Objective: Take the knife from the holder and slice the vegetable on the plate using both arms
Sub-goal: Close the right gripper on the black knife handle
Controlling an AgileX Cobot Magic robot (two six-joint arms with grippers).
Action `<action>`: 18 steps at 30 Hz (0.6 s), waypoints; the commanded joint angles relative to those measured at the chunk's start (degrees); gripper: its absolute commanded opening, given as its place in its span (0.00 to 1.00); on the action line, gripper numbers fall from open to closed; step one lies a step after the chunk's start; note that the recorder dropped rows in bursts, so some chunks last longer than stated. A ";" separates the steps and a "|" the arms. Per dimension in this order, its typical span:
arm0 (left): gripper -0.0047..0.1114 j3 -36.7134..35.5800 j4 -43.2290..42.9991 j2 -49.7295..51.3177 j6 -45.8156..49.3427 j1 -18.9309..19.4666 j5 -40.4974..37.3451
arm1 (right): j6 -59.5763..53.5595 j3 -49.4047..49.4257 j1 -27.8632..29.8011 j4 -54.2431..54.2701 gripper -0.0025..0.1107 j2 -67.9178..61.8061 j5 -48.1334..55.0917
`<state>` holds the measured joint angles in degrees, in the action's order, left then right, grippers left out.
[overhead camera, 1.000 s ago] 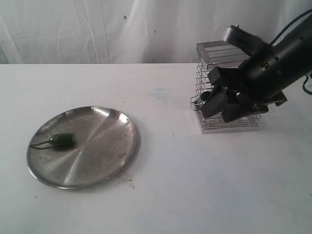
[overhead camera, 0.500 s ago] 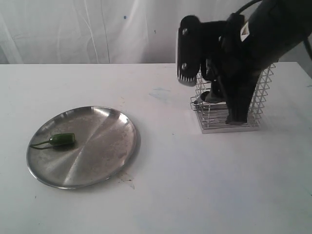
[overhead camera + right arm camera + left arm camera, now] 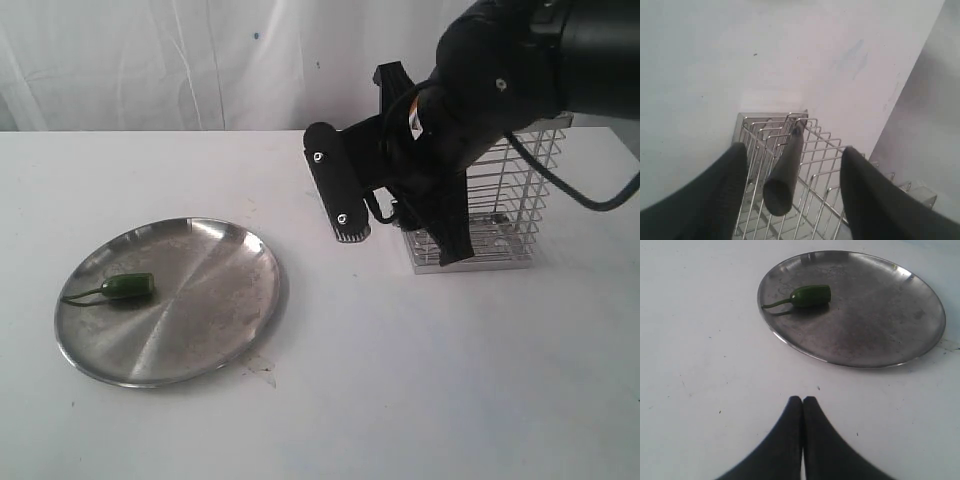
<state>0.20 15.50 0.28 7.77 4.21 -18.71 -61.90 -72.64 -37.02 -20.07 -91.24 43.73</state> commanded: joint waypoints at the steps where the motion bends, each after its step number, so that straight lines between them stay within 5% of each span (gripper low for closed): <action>1: 0.04 -0.20 0.45 -0.28 -0.07 -0.27 -0.18 | 1.70 0.02 -0.05 -4.99 0.49 -0.95 0.21; 18: 0.04 -0.20 0.45 -0.28 -0.07 -0.27 -0.18 | 3.65 0.02 0.54 -10.66 0.48 -4.48 1.63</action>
<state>0.20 15.50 0.28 7.77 4.21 -18.71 -58.70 -72.64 -36.92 -29.06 -95.65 44.57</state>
